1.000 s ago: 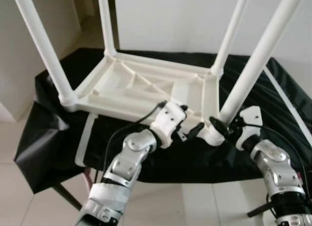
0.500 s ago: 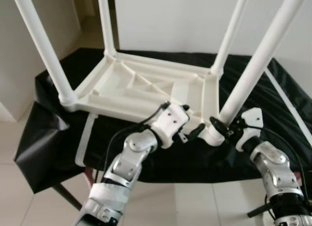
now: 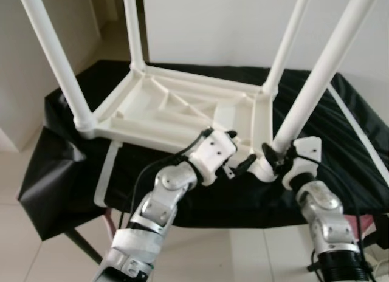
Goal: Building children table
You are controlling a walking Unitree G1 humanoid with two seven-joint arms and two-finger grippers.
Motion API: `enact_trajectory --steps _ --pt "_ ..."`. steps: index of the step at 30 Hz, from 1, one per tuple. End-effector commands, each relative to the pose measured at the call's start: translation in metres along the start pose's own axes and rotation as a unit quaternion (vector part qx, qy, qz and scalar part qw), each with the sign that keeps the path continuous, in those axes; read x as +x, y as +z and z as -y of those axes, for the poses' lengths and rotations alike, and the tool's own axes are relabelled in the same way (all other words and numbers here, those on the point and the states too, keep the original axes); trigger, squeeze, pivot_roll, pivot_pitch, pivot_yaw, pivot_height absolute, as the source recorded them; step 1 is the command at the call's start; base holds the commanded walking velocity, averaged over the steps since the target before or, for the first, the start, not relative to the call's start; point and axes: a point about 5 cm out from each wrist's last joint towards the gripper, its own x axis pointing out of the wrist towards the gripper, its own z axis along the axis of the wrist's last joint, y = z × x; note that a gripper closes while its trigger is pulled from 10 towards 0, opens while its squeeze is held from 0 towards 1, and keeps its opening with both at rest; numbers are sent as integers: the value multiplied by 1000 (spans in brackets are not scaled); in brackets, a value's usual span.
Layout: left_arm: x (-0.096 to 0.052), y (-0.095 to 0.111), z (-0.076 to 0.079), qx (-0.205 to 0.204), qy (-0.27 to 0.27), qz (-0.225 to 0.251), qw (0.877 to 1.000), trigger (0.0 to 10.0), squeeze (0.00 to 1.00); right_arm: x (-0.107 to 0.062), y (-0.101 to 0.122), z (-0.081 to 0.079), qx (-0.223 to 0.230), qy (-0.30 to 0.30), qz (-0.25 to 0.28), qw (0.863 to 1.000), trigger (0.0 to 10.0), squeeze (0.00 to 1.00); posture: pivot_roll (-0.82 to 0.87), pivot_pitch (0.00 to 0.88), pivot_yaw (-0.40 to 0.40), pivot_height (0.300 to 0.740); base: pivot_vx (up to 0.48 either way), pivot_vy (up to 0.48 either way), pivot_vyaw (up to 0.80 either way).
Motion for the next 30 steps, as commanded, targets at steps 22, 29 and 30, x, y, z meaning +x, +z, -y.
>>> enact_trajectory --steps 22,29,30 --pt "0 -5 -12 2 83 -9 996 10000 0 -6 -16 -38 61 -166 -57 983 10000 0 -26 16 -53 740 0 0 0" --pt "0 -4 -13 4 87 -8 996 10000 0 1 0 -37 83 -114 2 990 10000 1000 -17 5 -62 740 0 0 0" --pt "0 -4 -13 4 87 -8 996 10000 0 1 0 -37 83 -114 2 990 10000 1000 -17 5 -62 740 0 0 0"
